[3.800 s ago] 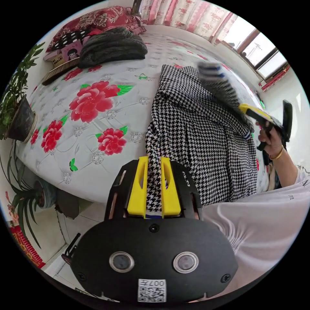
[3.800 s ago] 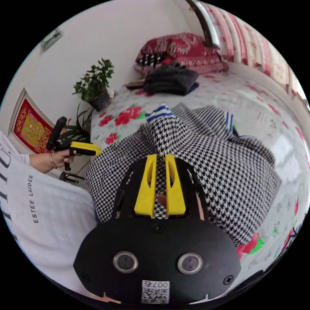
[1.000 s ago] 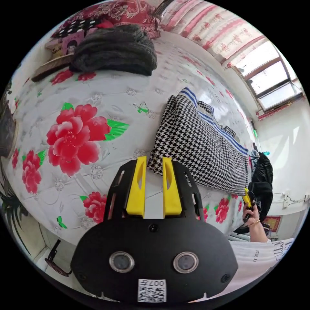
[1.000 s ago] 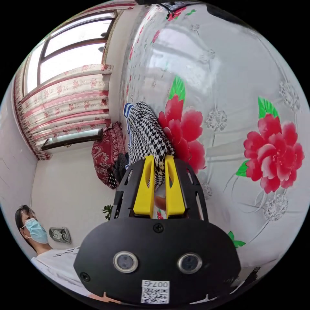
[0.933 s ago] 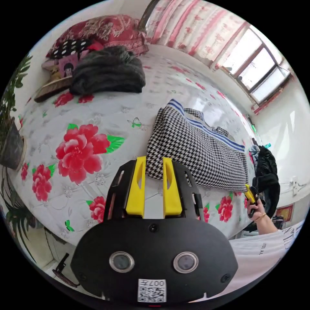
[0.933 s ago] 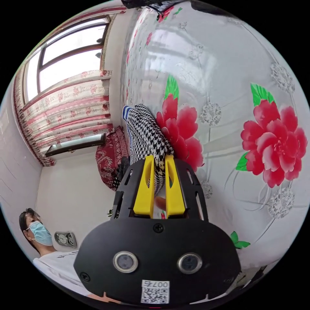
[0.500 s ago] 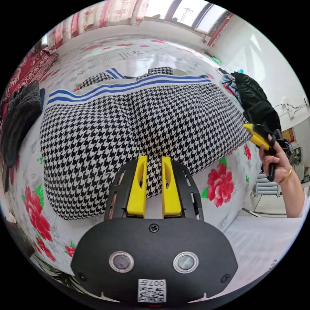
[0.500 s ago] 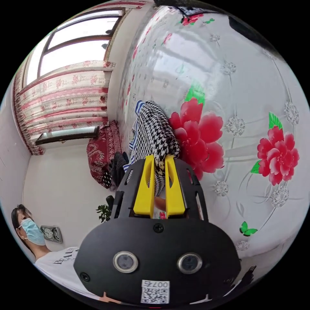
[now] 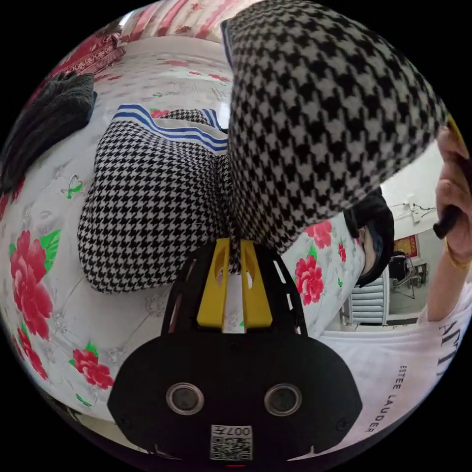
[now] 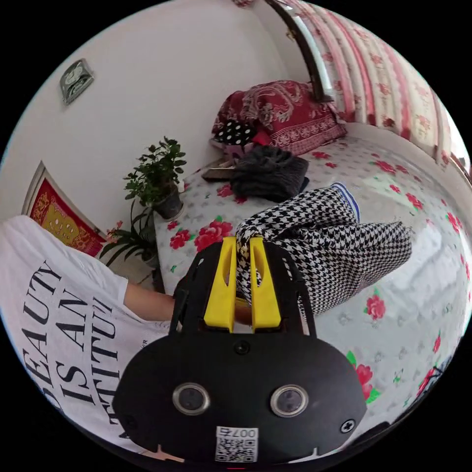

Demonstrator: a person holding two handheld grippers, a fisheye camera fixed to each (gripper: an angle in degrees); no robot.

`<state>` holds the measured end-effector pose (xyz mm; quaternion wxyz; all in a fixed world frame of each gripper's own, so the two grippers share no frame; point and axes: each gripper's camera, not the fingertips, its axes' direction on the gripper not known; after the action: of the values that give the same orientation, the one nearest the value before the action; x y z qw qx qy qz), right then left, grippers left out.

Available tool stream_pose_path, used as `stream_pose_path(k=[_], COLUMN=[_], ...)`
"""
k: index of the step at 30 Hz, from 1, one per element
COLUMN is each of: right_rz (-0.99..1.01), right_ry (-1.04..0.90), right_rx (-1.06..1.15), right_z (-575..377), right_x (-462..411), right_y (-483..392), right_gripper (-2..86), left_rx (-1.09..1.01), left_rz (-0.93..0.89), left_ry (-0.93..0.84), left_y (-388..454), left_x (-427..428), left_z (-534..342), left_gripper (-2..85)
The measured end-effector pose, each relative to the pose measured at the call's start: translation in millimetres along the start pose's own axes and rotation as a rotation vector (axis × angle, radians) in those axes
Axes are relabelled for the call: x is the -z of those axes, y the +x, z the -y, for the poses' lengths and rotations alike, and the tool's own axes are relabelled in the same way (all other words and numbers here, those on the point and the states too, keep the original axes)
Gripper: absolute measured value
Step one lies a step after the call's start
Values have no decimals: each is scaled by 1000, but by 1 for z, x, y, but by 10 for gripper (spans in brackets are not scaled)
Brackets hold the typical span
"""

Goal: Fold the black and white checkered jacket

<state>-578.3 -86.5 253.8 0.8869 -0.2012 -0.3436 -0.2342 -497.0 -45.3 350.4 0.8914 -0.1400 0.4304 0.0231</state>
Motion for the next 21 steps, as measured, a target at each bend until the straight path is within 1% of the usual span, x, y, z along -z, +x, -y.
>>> stream_pose_path(k=[1,2,3,4,6,7,8,10,13,15,16,17,18,19,21], right_rz=[22,69,100,107,127,144,196,262,346,365,354,315,259,235,218], right_ry=[-23,-69,-147,-191,-374,-403,-387,-333,-242,-53,-9,59,92,99,125], right_rx=[4,-7,-4,-16,-96,-130,-181,-215,-155,-169,-188,-249,-348,-402,-642], right_z=[7,16,21,21,10,6,3,5,6,-9,-16,-33,-55,-67,-121], right_x=[-17,-56,-98,-120,-200,-213,-218,-202,-144,-71,-52,-21,3,12,37], right_y=[-2,-2,0,2,21,28,39,48,52,72,82,106,137,154,224], right_gripper=[55,60,65,68,77,79,82,88,98,109,112,120,129,133,149], left_rx=[44,73,145,222,322,363,377,395,393,393,395,397,393,389,375], left_rz=[-3,0,10,10,-5,-12,-14,-40,-129,-206,-264,-292,-363,-423,-450], left_ry=[1,-4,-9,2,35,60,71,129,196,223,246,262,287,292,295], left_y=[-15,-23,-42,-60,-86,-99,-104,-122,-141,-155,-166,-171,-181,-189,-196], left_x=[15,22,35,49,71,85,92,116,137,146,150,152,154,153,151], left_z=[-25,-37,-59,-78,-98,-106,-107,-106,-91,-79,-71,-67,-61,-54,-41], left_gripper=[60,61,63,65,70,74,75,88,108,129,144,151,166,180,203])
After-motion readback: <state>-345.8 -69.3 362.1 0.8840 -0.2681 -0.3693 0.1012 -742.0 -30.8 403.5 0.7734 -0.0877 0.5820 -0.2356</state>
